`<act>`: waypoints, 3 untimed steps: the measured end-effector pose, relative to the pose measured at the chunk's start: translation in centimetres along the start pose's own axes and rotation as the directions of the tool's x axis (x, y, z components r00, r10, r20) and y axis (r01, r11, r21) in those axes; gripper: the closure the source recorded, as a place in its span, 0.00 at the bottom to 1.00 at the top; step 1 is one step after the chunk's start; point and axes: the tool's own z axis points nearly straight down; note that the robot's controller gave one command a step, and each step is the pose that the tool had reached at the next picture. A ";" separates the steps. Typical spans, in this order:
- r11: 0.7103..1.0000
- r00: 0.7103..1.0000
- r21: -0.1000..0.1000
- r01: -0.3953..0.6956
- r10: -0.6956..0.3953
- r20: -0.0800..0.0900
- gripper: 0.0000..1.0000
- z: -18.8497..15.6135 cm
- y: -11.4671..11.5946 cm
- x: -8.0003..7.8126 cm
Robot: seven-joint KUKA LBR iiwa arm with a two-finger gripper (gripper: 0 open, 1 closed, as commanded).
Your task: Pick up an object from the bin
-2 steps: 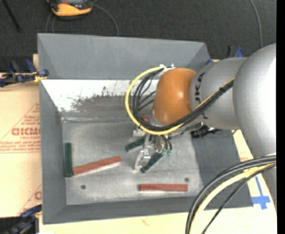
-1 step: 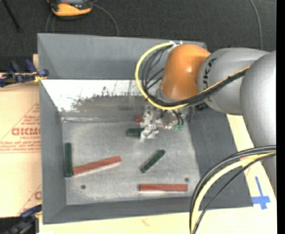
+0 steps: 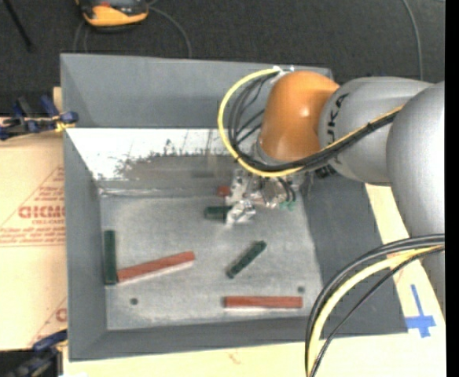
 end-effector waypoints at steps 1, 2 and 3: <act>1.000 1.000 0.008 0.018 -0.018 -0.008 1.00 -4.4 0.0 0.6; 1.000 1.000 0.008 -0.018 0.018 -0.006 1.00 -11.3 0.0 0.9; 1.000 1.000 0.012 -0.007 0.007 0.003 1.00 -15.1 -0.5 0.9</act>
Offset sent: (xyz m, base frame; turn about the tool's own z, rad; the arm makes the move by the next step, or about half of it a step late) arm -0.0125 -0.0030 0.1286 0.0329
